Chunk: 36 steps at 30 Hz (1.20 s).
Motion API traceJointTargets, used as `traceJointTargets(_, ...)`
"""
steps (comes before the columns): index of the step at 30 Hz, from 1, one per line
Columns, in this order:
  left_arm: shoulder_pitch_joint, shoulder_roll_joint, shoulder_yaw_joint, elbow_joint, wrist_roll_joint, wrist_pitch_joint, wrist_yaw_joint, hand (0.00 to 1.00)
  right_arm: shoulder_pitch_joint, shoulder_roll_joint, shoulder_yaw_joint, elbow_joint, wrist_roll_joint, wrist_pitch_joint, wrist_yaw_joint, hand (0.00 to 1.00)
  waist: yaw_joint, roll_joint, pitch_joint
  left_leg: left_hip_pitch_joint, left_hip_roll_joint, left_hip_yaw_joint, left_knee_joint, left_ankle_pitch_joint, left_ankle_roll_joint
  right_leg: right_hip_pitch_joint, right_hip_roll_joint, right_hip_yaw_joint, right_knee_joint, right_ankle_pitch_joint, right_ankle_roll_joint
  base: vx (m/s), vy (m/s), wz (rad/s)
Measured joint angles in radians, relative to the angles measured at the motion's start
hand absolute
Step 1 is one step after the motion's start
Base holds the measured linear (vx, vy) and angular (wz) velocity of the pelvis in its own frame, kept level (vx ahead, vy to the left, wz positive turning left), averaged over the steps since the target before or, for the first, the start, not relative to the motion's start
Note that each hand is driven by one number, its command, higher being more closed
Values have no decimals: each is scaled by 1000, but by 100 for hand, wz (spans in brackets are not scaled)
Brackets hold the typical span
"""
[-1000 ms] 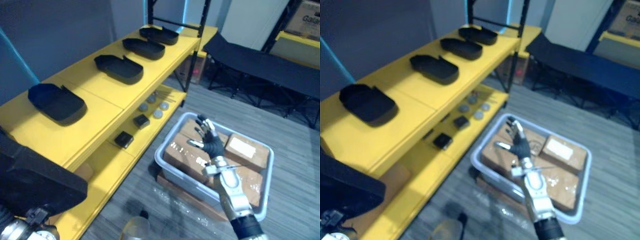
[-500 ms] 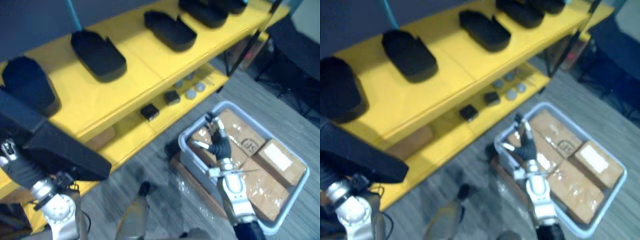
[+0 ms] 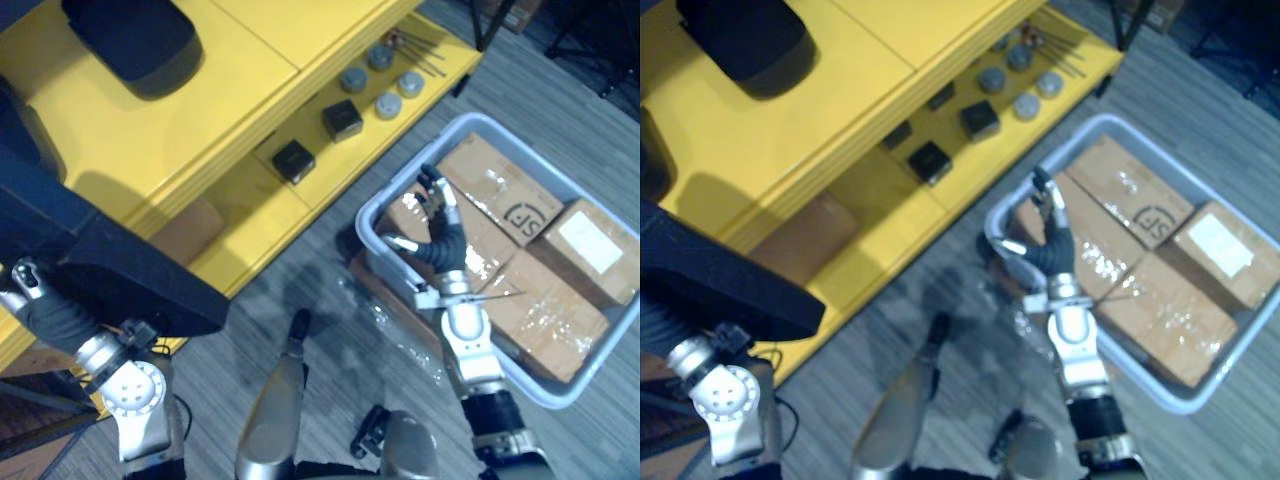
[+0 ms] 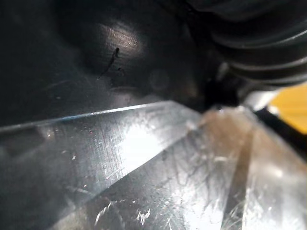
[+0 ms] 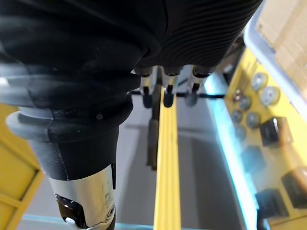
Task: Walk over and take plastic housings, then place them on the shelf
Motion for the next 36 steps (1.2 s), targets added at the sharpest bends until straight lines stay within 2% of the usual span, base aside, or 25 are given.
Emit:
traceJointTargets(2, 22, 0, 26, -17, -1, 0, -10, 100, 11, 3, 0, 0, 0, -15, -1, 0, 7, -8, -9, 10, -10, 5, 30, -33, 5, 59, 6, -22, -64, 5, 6, 126, 77, 19)
traceJointTargets(3, 45, -1, 62, -28, 0, -1, -24, 100, 24, 8, -5, -3, 3, -27, -10, 0, 5, -32, -30, -1, -11, 64, 94, -93, 54, 97, 6, -40, -91, 47, 13, 199, 85, 17)
traceJointTargets(4, 51, -5, 68, -27, -1, -2, -25, 100, 27, 5, -7, -5, 4, -30, -14, 0, 6, -20, -36, -6, -4, 74, 123, -117, 46, 85, 3, -28, -31, 60, -22, 235, 112, 20)
traceJointTargets(5, 58, -5, 70, -23, 1, 0, -24, 100, 33, 5, -11, -4, 4, -33, -16, 0, 8, -8, -43, 3, -1, 73, 163, -151, 53, 18, -25, 35, 138, 113, -127, 211, 150, 8)
traceJointTargets(6, 67, -1, 70, -25, 6, 0, -21, 100, 31, 9, -11, -5, 4, -34, -15, 0, 9, -8, -44, 22, 0, 74, 165, -165, 60, -14, -38, 64, 216, 164, -190, 249, 205, 2)
traceJointTargets(7, 87, 4, 70, -32, 43, 1, -17, 100, 29, 31, -7, -7, 3, -40, -9, 0, 7, -10, -53, 85, 10, 64, 145, -187, 79, -63, -55, 131, 339, 340, -193, 224, 149, -1)
traceJointTargets(8, 92, 5, 67, -38, 54, 2, -17, 100, 28, 38, -5, -7, 3, -45, -5, 0, 3, -10, -63, 100, 13, 58, 138, -194, 86, -76, -54, 152, 366, 332, -181, 304, 90, 6)
traceJointTargets(9, 93, 6, 63, -51, 73, 2, -16, 100, 12, 42, 10, -9, 6, -56, 15, 0, 4, -11, -87, 139, 16, 47, 120, -208, 100, -117, -37, 178, 399, 258, -157, 366, 79, 11)
traceJointTargets(10, 86, 6, 61, -59, 73, 2, -11, 100, -22, 41, 33, -10, 15, -61, 39, 0, 0, 2, -101, 172, 23, 29, 99, -218, 102, -151, 9, 198, 362, 201, -145, 301, 74, 16)
traceJointTargets(11, 73, 6, 57, -59, 71, 4, -9, 100, -36, 40, 42, -13, 24, -62, 50, 0, -4, 11, -110, 184, 31, 15, 86, -220, 102, -171, 42, 211, 314, 178, -143, 311, 42, 36)
traceJointTargets(12, 49, 5, 45, -59, 71, 10, -9, 100, -49, 40, 57, -20, 27, -62, 63, 0, -5, 25, -137, 202, 39, -12, 56, -220, 101, -210, 110, 234, 194, 159, -137, 194, -14, 48)
traceJointTargets(13, 39, 6, 35, -59, 70, 11, -9, 100, -52, 40, 65, -22, 37, -62, 73, 0, -6, 26, -151, 212, 39, -27, 42, -219, 99, -229, 137, 250, 134, 160, -135, 314, -52, 80)
traceJointTargets(15, 19, 5, -9, -59, 69, 11, -12, 100, -48, 42, 104, -30, 59, -61, 96, 0, -21, 30, -163, 270, 22, -105, 28, -226, 77, -260, 206, 356, -33, 188, -95, 312, -118, 112)
traceJointTargets(16, 19, 5, -20, -59, 70, 11, -13, 100, -42, 42, 118, -33, 65, -58, 99, 0, -29, 25, -170, 279, 14, -129, 29, -230, 71, -264, 211, 381, -60, 197, -90, 327, -195, 140)
traceJointTargets(17, 30, 3, -44, -59, 68, 12, -22, 100, -23, 43, 138, -51, 65, -54, 105, 0, -34, 8, -194, 288, -8, -169, 28, -239, 57, -264, 204, 406, -109, 228, -97, 330, -253, 142)
traceJointTargets(18, 49, 3, -57, -64, 65, 12, -37, 100, -19, 51, 158, -61, 66, -50, 117, 0, -30, -27, -226, 285, -28, -166, 29, -253, 39, -246, 181, 397, -166, 306, -112, 326, -281, 131)
traceJointTargets(19, 55, -9, -62, -60, 64, 12, -43, 100, -24, 54, 164, -63, 68, -48, 122, 0, -27, -27, -233, 286, -24, -167, 35, -265, 33, -236, 180, 383, -169, 324, -93, 296, -283, 115)
traceJointTargets(20, 82, -40, -77, -65, 61, 21, -48, 100, -28, 53, 180, -64, 83, -41, 136, 0, -25, 3, -256, 269, 16, -126, 53, -278, 18, -199, 202, 328, -200, 328, -104, 310, -292, 85)
traceJointTargets(21, 97, -57, -92, -66, 61, 25, -47, 100, -38, 50, 184, -64, 108, -38, 153, 0, -16, 22, -269, 268, 52, -75, 40, -281, 18, -176, 225, 308, -230, 331, -113, 245, -225, 69)
traceJointTargets(23, 100, -67, -106, -65, 64, 35, -45, 100, -56, 47, 184, -64, 133, -36, 172, 0, -4, 39, -280, 265, 84, -21, 11, -277, 11, -153, 238, 275, -264, 335, -124, 174, -143, 44)
traceJointTargets(26, 70, -71, -142, -64, 71, 36, -44, 100, -58, 44, 166, -54, 143, -35, 178, 0, -28, 47, -285, 252, 128, 92, -15, -254, 9, -110, 229, 199, -291, 332, -129, 115, -61, 66)
traceJointTargets(30, 29, -76, -177, -54, 71, 37, -65, 100, -59, 44, 118, -51, 139, -37, 156, 0, -55, 44, -285, 273, 97, 224, -62, -171, 9, -33, 164, 66, -294, 329, -126, 51, 58, 101)
traceJointTargets(32, 17, -72, -197, -61, 82, 31, -90, 100, -60, 42, 89, -56, 139, -42, 151, 0, -61, 49, -290, 308, 87, 323, -144, -149, 29, 20, 138, -15, -297, 325, -124, 20, 129, 126)
traceJointTargets(33, 13, -58, -203, -65, 83, 30, -93, 100, -64, 43, 91, -57, 139, -58, 147, 0, -53, 44, -292, 311, 84, 353, -164, -149, 58, 29, 124, -43, -292, 313, -109, 29, 125, 91)
traceJointTargets(36, 20, -31, -199, -65, 82, 44, -92, 100, -89, 60, 133, -59, 139, -75, 148, 0, -42, 42, -293, 334, 52, 337, -206, -114, 79, 34, 101, -46, -288, 308, -102, 37, 89, 34)
